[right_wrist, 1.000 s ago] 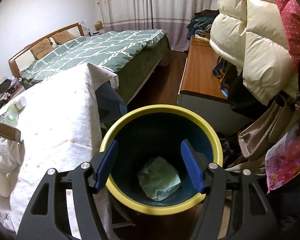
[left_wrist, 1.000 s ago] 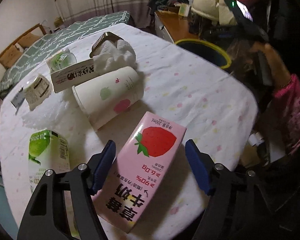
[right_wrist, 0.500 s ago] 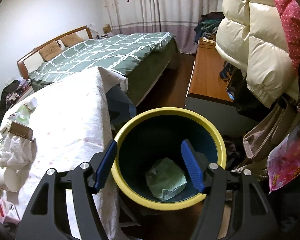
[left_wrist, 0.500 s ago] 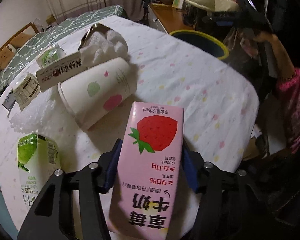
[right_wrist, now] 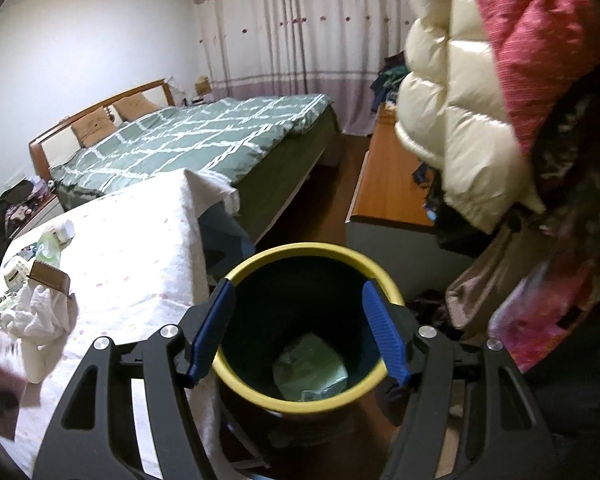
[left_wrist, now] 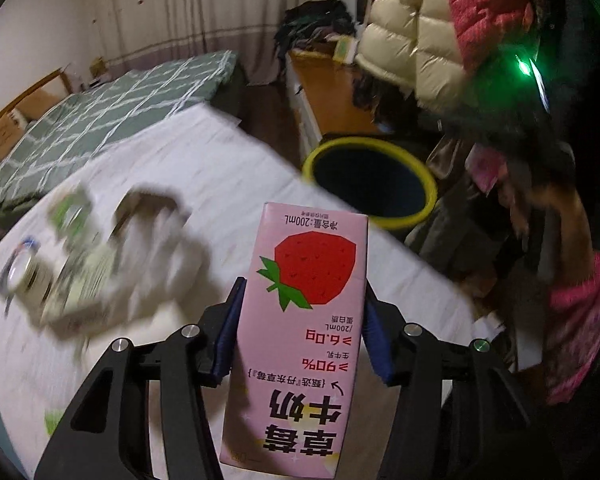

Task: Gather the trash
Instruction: 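Carry the milk carton over the yellow bin and open the left tool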

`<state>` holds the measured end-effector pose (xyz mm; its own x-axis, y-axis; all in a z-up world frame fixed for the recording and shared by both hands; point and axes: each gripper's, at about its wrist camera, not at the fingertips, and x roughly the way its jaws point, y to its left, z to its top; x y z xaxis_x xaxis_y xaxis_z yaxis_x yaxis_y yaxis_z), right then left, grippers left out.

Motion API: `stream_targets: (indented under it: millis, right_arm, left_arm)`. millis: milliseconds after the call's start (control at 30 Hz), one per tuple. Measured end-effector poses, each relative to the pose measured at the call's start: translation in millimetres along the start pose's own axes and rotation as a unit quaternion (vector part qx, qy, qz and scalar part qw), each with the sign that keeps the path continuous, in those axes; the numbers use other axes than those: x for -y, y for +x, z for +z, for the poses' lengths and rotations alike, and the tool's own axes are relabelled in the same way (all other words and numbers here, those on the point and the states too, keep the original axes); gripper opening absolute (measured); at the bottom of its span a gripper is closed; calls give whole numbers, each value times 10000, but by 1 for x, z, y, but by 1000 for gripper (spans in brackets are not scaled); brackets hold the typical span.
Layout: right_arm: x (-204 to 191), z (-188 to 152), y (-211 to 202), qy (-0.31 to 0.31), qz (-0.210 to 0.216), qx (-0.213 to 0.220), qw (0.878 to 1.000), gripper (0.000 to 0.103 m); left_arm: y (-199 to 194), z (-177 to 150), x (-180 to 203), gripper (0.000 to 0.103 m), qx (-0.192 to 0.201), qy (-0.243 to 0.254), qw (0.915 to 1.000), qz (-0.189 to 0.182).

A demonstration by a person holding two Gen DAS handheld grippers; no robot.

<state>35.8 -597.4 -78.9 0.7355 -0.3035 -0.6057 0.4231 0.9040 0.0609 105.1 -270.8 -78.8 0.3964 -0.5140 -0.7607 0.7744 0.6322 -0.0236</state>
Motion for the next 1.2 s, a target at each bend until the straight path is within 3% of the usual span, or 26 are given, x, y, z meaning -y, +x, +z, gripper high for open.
stream_targets:
  millis: [300, 533, 867, 1000, 1200]
  right_arm:
    - [40, -19, -29, 163, -353, 96, 9992, 64]
    - [59, -26, -38, 286, -406, 74, 9987, 64]
    - [69, -30, -39, 389, -411, 51, 9984, 64]
    - [66, -29, -41, 389, -411, 58, 9984, 64]
    - [61, -30, -45, 359, -366, 59, 9987, 64]
  left_arm:
    - [77, 109, 43, 53, 241, 175, 9989, -350]
    - [168, 158, 61, 53, -154, -303, 9980, -524]
    - [249, 165, 73, 54, -754, -585, 9949, -322]
    - [246, 160, 70, 68, -690, -657, 9949, -327]
    - [204, 149, 59, 69, -458, -764, 9952, -409]
